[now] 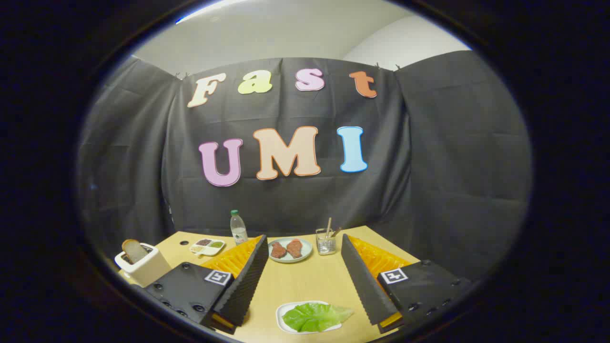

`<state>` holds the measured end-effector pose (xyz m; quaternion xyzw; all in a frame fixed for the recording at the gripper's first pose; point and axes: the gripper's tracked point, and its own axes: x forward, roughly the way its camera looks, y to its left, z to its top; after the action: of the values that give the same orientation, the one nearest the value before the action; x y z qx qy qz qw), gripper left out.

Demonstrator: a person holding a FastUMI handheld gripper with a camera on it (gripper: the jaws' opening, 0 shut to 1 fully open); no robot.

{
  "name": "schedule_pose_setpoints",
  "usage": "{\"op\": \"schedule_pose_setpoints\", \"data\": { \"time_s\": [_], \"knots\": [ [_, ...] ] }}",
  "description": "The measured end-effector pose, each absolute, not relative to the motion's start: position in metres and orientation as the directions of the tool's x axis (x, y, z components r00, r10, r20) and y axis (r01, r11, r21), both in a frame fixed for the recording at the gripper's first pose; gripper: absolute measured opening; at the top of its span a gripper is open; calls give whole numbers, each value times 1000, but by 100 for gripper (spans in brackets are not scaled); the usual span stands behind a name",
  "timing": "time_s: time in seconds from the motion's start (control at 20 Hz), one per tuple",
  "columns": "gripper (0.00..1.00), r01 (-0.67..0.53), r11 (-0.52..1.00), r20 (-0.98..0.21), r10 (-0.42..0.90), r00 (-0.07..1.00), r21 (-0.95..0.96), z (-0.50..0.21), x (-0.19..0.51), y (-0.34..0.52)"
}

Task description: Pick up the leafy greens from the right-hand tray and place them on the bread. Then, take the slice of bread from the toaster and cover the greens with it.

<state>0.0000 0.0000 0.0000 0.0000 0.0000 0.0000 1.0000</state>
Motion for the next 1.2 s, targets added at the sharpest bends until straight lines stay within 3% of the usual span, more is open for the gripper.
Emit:
{"op": "schedule_pose_setpoints", "data": {
  "time_s": [0.8, 1.2],
  "knots": [
    [97, 32, 999, -16, -32, 999, -8, 2, 22, -27],
    [97, -6, 999, -159, -1, 987, -46, -37, 34, -58]
  ]
}}
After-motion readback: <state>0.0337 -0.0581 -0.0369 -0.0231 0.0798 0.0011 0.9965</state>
